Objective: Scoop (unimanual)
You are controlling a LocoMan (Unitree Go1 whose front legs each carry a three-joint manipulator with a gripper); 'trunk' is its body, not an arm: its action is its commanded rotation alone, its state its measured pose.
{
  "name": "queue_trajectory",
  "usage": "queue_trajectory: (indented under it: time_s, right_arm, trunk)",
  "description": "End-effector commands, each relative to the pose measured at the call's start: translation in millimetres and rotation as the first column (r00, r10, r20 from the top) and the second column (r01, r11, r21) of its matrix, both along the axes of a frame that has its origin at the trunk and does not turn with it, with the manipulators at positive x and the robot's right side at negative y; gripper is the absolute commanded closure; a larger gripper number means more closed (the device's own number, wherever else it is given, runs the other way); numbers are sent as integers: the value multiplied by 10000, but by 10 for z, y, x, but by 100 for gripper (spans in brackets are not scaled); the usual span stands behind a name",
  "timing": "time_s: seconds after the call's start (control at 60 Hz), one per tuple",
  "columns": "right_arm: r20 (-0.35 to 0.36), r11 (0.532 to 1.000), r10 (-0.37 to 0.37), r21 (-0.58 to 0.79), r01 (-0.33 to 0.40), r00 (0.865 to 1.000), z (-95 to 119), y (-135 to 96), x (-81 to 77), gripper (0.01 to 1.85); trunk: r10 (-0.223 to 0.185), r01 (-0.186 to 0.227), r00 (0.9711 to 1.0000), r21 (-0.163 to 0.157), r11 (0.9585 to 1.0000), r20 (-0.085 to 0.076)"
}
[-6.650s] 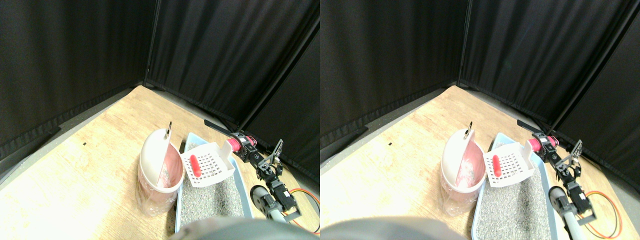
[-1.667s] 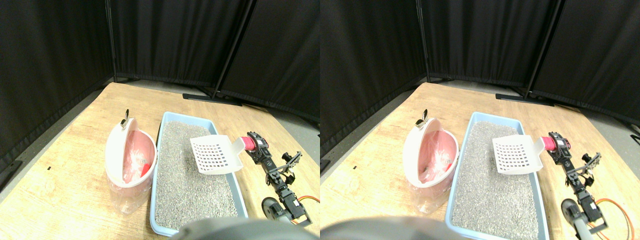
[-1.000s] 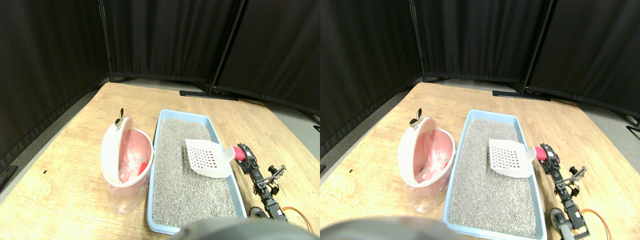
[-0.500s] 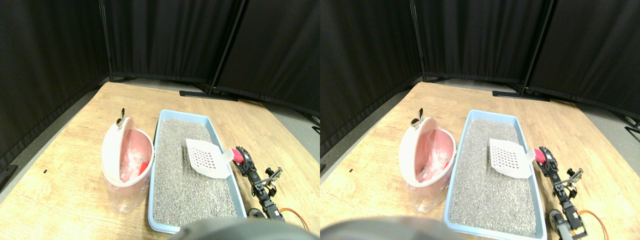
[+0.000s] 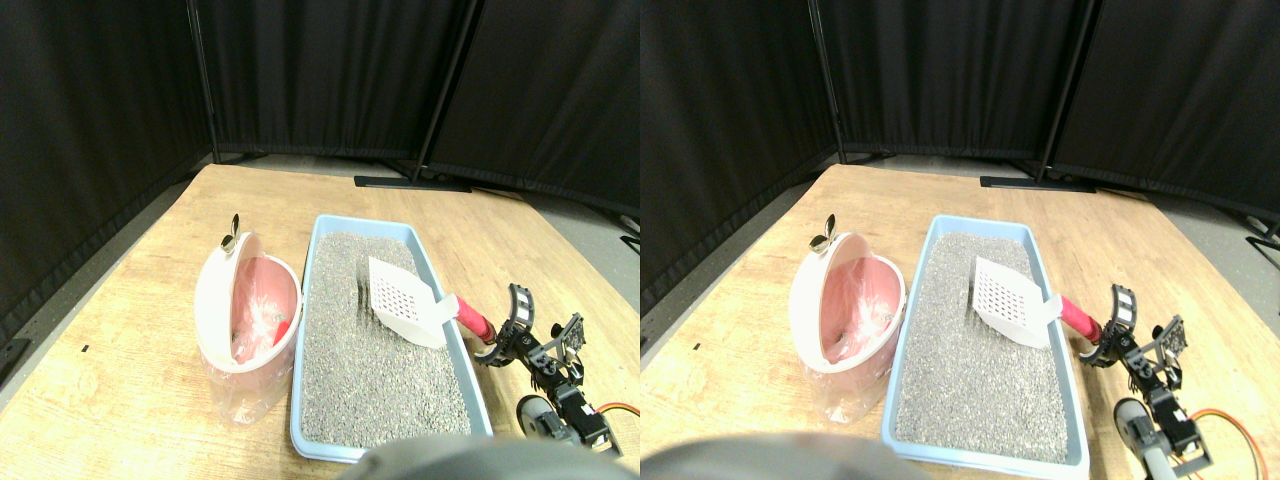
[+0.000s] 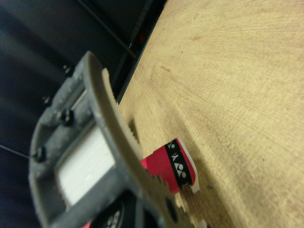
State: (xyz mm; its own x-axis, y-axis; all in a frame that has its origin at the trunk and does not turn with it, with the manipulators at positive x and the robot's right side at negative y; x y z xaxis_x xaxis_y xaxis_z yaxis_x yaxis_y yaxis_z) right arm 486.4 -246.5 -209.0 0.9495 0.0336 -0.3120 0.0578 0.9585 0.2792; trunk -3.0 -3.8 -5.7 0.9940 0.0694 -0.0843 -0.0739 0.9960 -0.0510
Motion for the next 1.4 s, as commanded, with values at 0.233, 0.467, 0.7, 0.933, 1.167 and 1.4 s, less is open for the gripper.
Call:
queue_trajectory:
  time_s: [0.233,0.467,0.7,0.933,1.167,1.4]
  right_arm:
    - [2815,9977,604,-452,-497,9577,192,132,-129,109]
    - [3229,9949,892,-738,-689,9422,241,168,-261,138]
    - [3959,9890,1287,-1185,-884,9092,297,194,-397,181]
    - [3995,9806,1637,-1658,-1045,9020,348,210,-576,181]
    - [3722,9756,1904,-1749,-1328,9084,379,290,-724,181]
    - [3780,9769,1872,-1686,-1314,9067,366,322,-744,181]
  trunk:
    - [-86,84,9999,-174,9998,-110]
    - [-312,310,9994,-127,9994,-138]
    - [-618,618,9979,-21,9981,-201]
    - [-960,962,9951,67,9953,-238]
    - [-1262,1265,9916,97,9919,-270]
    - [-1324,1327,9908,97,9911,-277]
